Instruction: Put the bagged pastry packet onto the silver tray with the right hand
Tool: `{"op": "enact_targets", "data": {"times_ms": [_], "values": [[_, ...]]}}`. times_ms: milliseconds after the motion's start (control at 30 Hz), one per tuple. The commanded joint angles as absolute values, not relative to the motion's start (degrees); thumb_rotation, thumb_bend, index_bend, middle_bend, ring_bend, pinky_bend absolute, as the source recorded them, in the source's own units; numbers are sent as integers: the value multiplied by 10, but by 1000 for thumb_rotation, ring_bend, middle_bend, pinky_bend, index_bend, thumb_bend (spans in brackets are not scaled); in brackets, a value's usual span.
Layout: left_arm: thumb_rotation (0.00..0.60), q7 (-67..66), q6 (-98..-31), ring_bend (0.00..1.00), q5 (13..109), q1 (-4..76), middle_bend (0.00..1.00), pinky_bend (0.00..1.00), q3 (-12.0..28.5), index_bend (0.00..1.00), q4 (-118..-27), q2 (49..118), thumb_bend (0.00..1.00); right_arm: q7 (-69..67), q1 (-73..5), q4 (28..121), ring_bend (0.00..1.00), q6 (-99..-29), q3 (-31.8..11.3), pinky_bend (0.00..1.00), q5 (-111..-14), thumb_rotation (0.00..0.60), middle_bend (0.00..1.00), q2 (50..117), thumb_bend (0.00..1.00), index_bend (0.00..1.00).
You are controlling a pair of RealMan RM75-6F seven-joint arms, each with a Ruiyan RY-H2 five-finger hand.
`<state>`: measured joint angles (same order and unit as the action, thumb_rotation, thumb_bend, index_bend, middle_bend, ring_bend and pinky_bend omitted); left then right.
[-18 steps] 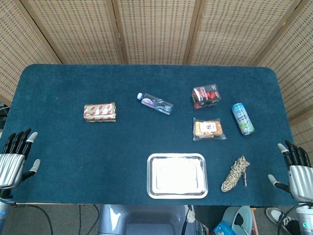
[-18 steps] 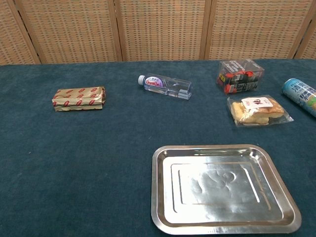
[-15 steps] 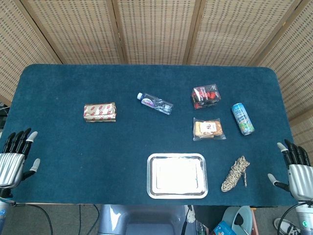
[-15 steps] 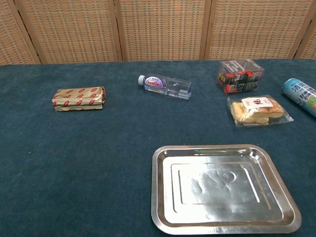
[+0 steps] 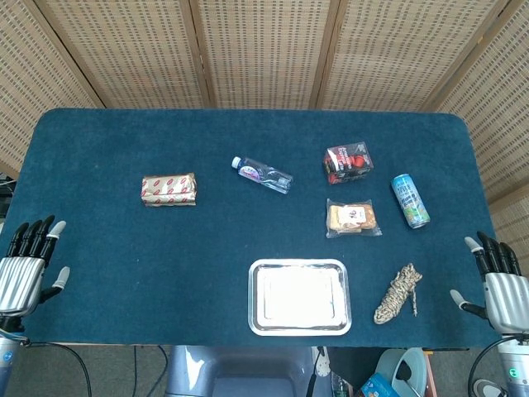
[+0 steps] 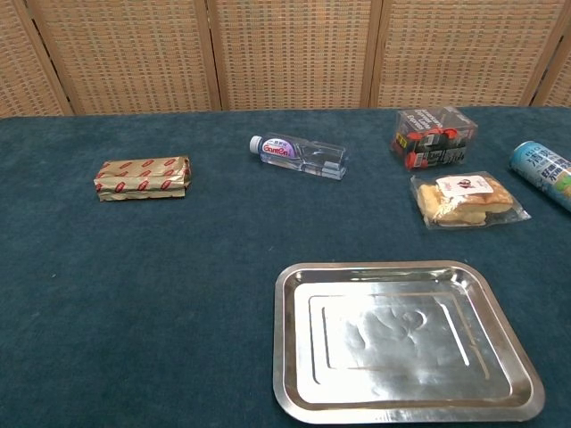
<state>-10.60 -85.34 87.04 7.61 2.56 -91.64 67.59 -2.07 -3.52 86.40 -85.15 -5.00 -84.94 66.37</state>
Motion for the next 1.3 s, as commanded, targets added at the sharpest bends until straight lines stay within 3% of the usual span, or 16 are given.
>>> {"op": "enact_targets", "data": {"times_ms": [33, 667, 1300], "values": [[593, -112, -856, 0, 867, 72, 0, 0, 24, 0, -919, 678, 410, -25, -37, 862, 14, -850, -48, 0, -854, 600, 0, 660, 224, 67], [594, -129, -868, 0, 865, 60, 0, 0, 21, 0, -931, 684, 411, -29, -58, 863, 14, -837, -46, 0, -876, 600, 0, 648, 225, 67], [593, -162, -887, 0, 845, 38, 0, 0, 19, 0, -942, 705, 411, 0, -135, 872, 14, -753, -35, 0, -924, 600, 0, 639, 224, 67]]}}
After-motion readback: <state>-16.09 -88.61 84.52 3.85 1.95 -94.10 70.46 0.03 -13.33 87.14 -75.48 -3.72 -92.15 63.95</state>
